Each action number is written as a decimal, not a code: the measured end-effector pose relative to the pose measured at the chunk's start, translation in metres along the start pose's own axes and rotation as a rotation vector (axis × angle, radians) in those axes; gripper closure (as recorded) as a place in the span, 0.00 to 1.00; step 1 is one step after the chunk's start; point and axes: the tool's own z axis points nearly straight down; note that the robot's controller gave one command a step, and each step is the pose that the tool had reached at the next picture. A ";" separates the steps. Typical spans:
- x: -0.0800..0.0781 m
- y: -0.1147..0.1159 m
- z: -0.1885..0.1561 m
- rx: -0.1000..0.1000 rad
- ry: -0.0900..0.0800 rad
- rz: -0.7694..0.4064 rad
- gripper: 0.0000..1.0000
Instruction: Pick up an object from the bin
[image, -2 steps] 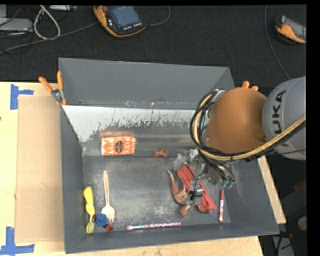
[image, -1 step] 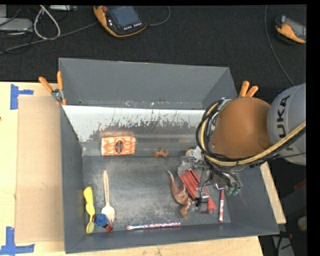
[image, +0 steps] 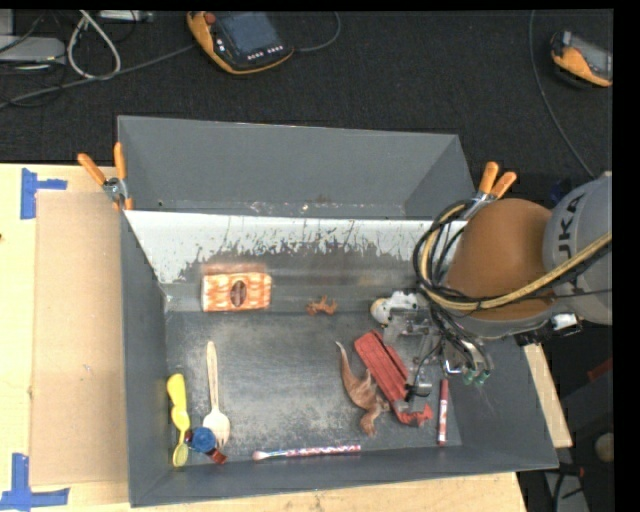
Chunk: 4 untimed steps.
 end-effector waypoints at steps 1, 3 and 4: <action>-0.021 -0.004 0.025 -0.001 -0.003 0.093 0.00; 0.000 0.042 0.055 -0.004 -0.012 0.170 1.00; 0.000 0.042 0.055 -0.004 -0.012 0.171 1.00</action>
Offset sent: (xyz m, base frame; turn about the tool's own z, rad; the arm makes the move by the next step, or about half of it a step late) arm -0.0255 0.0091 -0.0545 0.1166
